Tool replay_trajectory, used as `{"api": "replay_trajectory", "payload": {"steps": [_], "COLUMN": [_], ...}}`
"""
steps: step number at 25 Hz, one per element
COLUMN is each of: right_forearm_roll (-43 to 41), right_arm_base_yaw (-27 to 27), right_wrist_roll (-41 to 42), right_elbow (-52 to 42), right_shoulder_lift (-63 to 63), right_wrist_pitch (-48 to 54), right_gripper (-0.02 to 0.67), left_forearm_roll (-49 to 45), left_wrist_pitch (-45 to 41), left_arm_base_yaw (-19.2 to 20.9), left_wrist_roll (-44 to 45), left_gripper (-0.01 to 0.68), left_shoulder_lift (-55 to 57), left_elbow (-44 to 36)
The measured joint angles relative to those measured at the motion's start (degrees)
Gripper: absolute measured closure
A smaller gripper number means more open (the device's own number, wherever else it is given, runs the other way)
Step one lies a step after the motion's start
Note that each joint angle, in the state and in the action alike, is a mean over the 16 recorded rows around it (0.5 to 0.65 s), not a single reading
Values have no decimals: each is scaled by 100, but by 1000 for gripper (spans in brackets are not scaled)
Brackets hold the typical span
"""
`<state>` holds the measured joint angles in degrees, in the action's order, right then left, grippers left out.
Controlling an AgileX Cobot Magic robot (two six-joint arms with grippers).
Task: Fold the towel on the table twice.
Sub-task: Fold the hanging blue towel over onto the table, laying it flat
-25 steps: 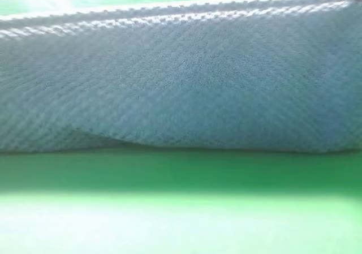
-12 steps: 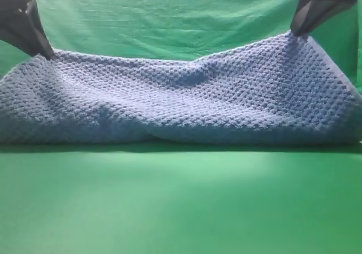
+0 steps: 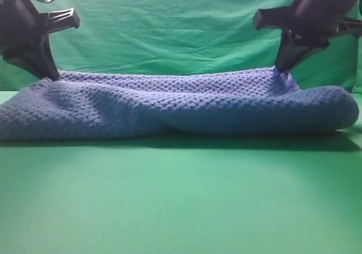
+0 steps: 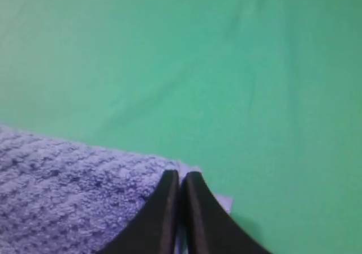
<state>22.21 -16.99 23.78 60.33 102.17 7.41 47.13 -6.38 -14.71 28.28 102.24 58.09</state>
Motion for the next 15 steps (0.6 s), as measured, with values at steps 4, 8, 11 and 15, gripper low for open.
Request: {"api": "replay_trajectory", "payload": {"steps": [4,8,11,15], "right_forearm_roll": [0,0,-1,-16], "right_arm_base_yaw": [0,0,0,0], "right_wrist_roll": [2,5,7,8], "right_elbow": [57,98,153,256], "right_shoulder_lift": [153,195,137,-65], "right_wrist_pitch": [-98,-112,-44,140], "right_gripper": [573,431,310,163], "left_forearm_roll": [-5,-24,-69,-186], "left_wrist_pitch": [90,-26,-253,-660], "left_arm_base_yaw": [0,0,0,0], "left_wrist_roll": [73,187,298,444], "left_gripper": [623,496,376,230], "left_shoulder_lift": [114,175,172,61], "left_elbow": [26,51,106,251]}}
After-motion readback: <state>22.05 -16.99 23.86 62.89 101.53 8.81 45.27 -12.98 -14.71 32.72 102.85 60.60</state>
